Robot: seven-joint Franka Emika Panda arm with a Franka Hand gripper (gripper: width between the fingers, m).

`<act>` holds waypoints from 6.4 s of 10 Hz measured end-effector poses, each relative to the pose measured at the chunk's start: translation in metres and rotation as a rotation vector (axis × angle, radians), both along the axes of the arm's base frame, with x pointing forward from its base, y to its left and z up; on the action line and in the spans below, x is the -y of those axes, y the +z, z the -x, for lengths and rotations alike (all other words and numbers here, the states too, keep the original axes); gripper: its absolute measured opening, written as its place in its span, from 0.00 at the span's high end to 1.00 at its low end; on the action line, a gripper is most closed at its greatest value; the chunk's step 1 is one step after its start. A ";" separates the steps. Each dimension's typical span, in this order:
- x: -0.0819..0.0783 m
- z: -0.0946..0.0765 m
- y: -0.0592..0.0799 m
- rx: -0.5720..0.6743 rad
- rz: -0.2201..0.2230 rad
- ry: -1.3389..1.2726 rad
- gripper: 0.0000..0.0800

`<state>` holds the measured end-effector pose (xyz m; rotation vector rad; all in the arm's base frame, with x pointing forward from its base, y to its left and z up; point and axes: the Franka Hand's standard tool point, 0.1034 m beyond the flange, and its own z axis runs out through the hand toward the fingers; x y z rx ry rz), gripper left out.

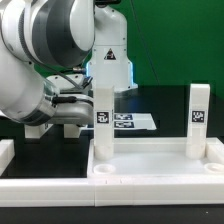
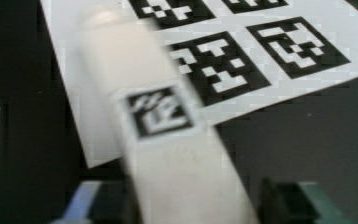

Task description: Assemble desk

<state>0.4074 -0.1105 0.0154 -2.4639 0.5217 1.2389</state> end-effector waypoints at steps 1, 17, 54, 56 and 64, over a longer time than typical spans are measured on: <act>0.000 0.000 0.000 0.000 0.000 0.000 0.64; -0.010 -0.033 0.107 0.199 0.046 -0.024 0.64; -0.234 -0.211 0.146 1.430 0.462 0.173 0.64; -0.222 -0.221 0.147 1.446 0.474 0.197 0.64; -0.230 -0.217 0.126 1.418 0.477 0.193 0.64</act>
Offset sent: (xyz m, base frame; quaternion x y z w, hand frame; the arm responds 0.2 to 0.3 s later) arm 0.0000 0.0000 0.0000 0.0000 0.0000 0.0000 1.0000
